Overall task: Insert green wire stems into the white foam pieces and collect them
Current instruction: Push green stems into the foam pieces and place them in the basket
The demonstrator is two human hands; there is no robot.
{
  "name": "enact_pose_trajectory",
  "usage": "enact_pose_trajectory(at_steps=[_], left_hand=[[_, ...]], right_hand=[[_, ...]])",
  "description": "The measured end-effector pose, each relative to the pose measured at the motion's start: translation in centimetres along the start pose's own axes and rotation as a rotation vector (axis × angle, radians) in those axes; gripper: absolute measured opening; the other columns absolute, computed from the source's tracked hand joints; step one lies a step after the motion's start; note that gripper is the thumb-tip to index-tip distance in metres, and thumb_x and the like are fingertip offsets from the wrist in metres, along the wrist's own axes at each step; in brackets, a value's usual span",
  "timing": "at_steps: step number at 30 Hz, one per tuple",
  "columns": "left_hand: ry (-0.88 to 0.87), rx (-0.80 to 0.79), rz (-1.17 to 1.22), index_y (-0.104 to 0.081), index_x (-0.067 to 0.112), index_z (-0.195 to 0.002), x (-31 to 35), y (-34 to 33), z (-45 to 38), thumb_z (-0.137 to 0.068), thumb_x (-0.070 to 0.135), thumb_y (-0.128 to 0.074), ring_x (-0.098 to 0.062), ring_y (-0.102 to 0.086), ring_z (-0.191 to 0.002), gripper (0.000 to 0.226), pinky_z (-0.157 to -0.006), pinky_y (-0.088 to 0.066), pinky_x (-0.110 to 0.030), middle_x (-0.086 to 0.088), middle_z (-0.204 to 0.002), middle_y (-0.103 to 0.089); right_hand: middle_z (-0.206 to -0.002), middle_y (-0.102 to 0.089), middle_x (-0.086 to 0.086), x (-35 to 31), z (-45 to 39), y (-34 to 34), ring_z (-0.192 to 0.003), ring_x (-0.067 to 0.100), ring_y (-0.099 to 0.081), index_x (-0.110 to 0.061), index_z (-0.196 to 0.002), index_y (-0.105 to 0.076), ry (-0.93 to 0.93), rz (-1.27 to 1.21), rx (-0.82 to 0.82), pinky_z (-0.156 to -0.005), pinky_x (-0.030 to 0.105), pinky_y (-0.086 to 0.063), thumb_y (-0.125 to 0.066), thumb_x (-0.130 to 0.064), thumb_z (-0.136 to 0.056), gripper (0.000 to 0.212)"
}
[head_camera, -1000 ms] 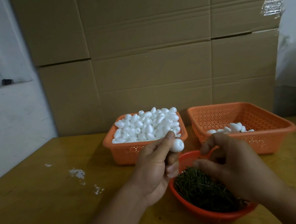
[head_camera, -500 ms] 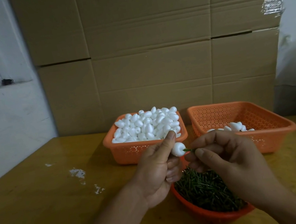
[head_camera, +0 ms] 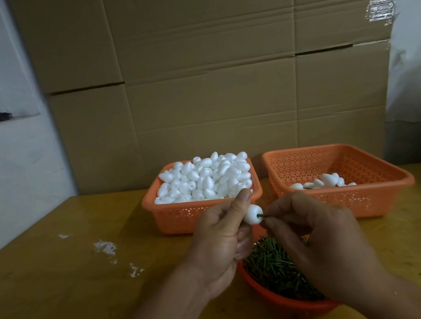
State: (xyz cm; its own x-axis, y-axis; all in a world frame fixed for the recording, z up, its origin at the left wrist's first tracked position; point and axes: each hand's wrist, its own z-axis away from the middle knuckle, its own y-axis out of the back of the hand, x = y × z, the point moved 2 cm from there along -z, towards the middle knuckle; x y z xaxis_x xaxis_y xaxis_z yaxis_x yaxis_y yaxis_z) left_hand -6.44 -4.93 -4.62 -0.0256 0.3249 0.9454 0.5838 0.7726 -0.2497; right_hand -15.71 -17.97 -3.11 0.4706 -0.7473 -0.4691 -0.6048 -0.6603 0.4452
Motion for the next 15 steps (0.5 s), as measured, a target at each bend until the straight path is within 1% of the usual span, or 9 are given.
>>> enact_pose_trajectory(at_steps=[3, 5, 7, 9, 11, 13, 15], left_hand=[[-0.039, 0.012, -0.020, -0.067, 0.021, -0.063, -0.09, -0.26, 0.06, -0.078, 0.052, -0.068, -0.008, -0.026, -0.040, 0.035, -0.039, -0.023, -0.020, 0.003, -0.047, -0.031], [-0.061, 0.018, -0.032, -0.067, 0.022, -0.063, -0.14, -0.38, 0.10, -0.077, 0.052, -0.068, -0.007, -0.028, -0.040, 0.034, -0.039, -0.025, -0.020, 0.003, -0.048, -0.032], [-0.077, 0.011, -0.038, -0.069, 0.021, -0.067, -0.13, -0.38, 0.13, -0.078, 0.052, -0.068, -0.007, -0.031, -0.041, 0.034, -0.040, -0.026, -0.020, 0.002, -0.049, -0.036], [-0.071, -0.008, -0.017, -0.072, 0.017, -0.075, -0.08, -0.23, 0.12, -0.080, 0.050, -0.073, -0.009, -0.035, -0.045, 0.034, -0.043, -0.028, -0.021, 0.001, -0.053, -0.040], [-0.045, -0.050, 0.046, -0.074, 0.011, -0.086, -0.03, -0.08, 0.08, -0.083, 0.039, -0.079, -0.010, -0.039, -0.050, 0.029, -0.048, -0.032, -0.021, 0.000, -0.058, -0.045], [-0.035, -0.100, 0.095, -0.075, 0.005, -0.098, 0.04, -0.04, 0.11, -0.082, 0.025, -0.075, -0.009, -0.043, -0.055, 0.025, -0.052, -0.036, -0.021, 0.000, -0.063, -0.050], [-0.053, -0.118, 0.093, -0.076, 0.008, -0.102, 0.11, -0.08, 0.16, -0.082, 0.018, -0.073, -0.009, -0.045, -0.058, 0.023, -0.054, -0.038, -0.021, 0.000, -0.066, -0.053]], right_hand=[[-0.088, -0.073, -0.024, 0.04, 0.05, -0.07, -0.067, -0.004, -0.069, -0.023, -0.095, -0.071, 0.003, 0.023, 0.000, -0.057, 0.026, -0.055, -0.077, -0.011, -0.085, 0.017], [-0.083, -0.073, -0.023, 0.05, 0.02, -0.09, -0.067, -0.005, -0.069, -0.023, -0.094, -0.071, -0.003, 0.035, -0.002, -0.057, 0.025, -0.054, -0.077, -0.011, -0.085, 0.016], [-0.081, -0.072, -0.023, 0.22, 0.00, -0.08, -0.064, -0.002, -0.068, -0.024, -0.093, -0.071, -0.031, 0.038, 0.013, -0.056, 0.026, -0.053, -0.076, -0.013, -0.085, 0.015], [-0.081, -0.071, -0.023, 0.48, -0.01, -0.05, -0.062, 0.001, -0.068, -0.025, -0.091, -0.071, -0.080, 0.019, 0.034, -0.055, 0.027, -0.052, -0.076, -0.014, -0.085, 0.014], [-0.082, -0.071, -0.025, 0.69, -0.10, 0.09, -0.067, -0.001, -0.068, -0.028, -0.089, -0.072, -0.122, -0.001, 0.047, -0.060, 0.024, -0.053, -0.075, -0.017, -0.085, 0.012], [-0.081, -0.070, -0.023, 0.80, -0.20, 0.26, -0.072, -0.001, -0.068, -0.030, -0.087, -0.072, -0.148, -0.011, 0.053, -0.064, 0.021, -0.053, -0.073, -0.022, -0.085, 0.009], [-0.080, -0.069, -0.019, 0.90, -0.29, 0.40, -0.075, 0.005, -0.067, -0.031, -0.084, -0.071, -0.166, -0.032, 0.064, -0.064, 0.020, -0.051, -0.071, -0.025, -0.084, 0.006]])
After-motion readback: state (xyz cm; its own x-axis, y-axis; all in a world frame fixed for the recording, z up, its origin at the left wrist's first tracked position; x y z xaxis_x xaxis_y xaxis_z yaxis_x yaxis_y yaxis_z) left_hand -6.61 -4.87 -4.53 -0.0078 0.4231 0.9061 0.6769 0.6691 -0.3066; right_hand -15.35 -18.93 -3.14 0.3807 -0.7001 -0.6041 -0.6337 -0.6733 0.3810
